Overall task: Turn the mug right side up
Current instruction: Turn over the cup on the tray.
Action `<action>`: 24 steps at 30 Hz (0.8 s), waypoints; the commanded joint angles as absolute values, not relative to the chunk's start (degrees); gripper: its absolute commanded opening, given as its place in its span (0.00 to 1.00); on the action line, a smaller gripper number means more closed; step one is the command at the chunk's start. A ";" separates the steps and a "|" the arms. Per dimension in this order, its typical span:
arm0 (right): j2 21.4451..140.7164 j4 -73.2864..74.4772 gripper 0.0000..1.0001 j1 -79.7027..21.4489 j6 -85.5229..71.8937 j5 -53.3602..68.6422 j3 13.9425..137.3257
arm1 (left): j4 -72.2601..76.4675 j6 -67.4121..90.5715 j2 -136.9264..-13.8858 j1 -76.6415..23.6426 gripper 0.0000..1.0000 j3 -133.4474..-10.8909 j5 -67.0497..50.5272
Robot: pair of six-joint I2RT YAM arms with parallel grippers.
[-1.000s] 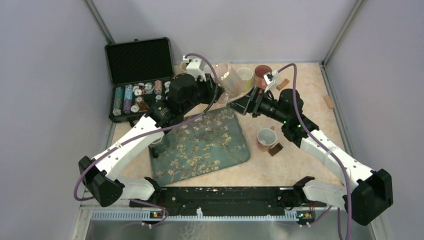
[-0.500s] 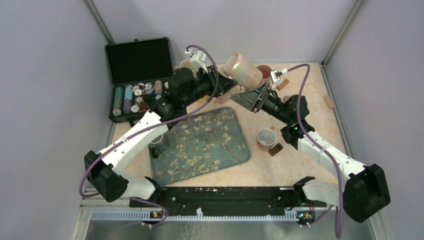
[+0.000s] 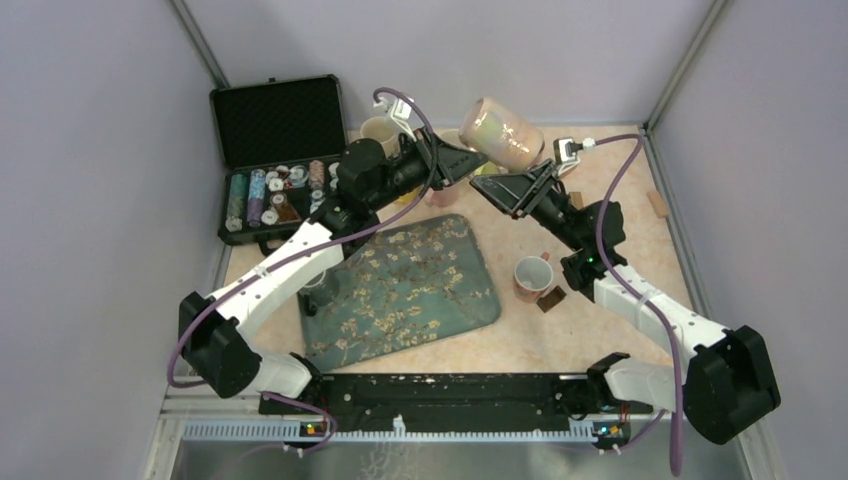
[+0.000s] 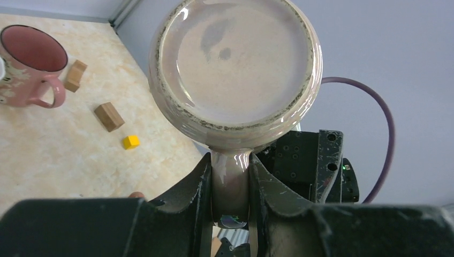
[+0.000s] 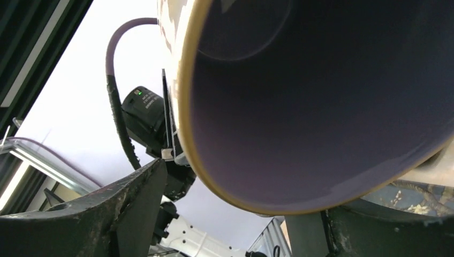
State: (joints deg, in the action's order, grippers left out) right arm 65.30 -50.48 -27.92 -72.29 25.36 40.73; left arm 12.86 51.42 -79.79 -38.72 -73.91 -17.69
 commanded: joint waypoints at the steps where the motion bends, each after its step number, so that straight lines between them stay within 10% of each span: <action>1: 63.42 -55.68 0.73 -27.15 -71.64 22.47 41.40 | 27.89 56.18 -78.88 -38.69 0.00 -72.85 -20.67; 17: 61.27 -48.37 0.43 -27.15 -65.51 20.45 42.72 | 30.41 59.94 -80.08 -38.68 0.00 -68.93 -22.69; 24: 61.02 -44.46 0.13 -27.14 -63.38 19.35 43.37 | 31.11 59.11 -80.27 -38.68 0.00 -67.13 -23.15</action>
